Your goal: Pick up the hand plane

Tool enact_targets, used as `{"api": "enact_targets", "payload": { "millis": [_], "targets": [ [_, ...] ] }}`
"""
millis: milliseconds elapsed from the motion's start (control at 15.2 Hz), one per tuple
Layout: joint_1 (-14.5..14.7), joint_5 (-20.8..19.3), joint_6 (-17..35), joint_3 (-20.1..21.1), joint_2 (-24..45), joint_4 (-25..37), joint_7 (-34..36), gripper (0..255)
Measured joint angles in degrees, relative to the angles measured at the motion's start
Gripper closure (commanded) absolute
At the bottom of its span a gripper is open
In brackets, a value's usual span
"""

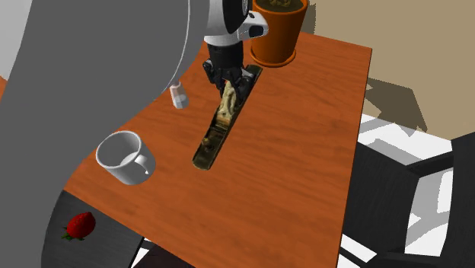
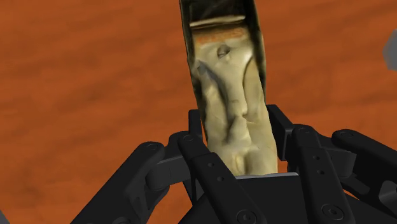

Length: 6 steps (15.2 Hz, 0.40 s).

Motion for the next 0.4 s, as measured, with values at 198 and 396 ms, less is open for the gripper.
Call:
{"api": "enact_targets", "payload": {
  "millis": [198, 396],
  "targets": [
    [0.0, 0.3, -1.8, 0.1, -0.7, 1.0, -0.3, 255],
    [-0.1, 0.6, -3.5, 0.2, -1.3, 2.2, -0.6, 255]
  ]
}}
